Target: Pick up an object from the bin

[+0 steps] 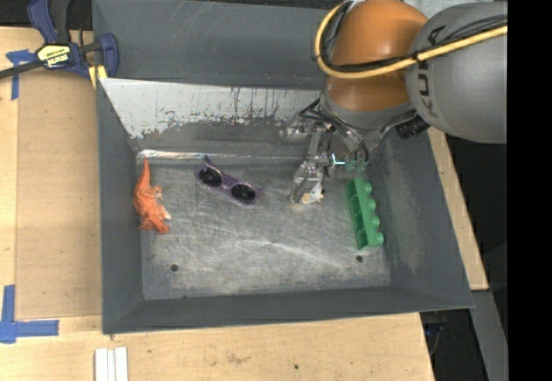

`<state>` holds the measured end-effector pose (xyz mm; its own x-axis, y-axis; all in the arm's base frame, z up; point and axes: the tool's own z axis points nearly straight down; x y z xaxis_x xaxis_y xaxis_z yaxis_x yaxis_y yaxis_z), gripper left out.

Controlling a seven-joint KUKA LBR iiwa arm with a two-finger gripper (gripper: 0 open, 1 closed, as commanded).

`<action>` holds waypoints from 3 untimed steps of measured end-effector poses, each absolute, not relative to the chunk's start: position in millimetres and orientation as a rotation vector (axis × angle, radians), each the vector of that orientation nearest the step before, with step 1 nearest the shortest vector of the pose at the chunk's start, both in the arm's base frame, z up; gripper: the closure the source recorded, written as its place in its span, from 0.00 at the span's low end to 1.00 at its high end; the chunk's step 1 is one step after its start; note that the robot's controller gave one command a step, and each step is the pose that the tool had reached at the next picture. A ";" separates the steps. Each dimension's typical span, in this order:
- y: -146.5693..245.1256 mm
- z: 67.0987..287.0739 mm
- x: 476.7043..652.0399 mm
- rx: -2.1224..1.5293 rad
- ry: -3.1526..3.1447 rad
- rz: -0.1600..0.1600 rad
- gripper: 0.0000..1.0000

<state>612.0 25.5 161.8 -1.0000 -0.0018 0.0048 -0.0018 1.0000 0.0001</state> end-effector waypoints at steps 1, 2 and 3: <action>25.5 166.6 613.9 0.002 -3.145 -0.001 0.00; 108.0 101.2 615.3 -0.050 -3.147 -0.002 0.00; 79.7 99.0 612.0 0.098 -3.139 -0.003 0.00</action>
Offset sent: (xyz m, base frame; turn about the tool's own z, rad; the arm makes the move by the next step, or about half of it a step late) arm 0.0013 0.1192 -0.0918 0.0431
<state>612.0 79.7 99.0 -0.9981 -0.0622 0.0010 -0.0622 0.9981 0.0022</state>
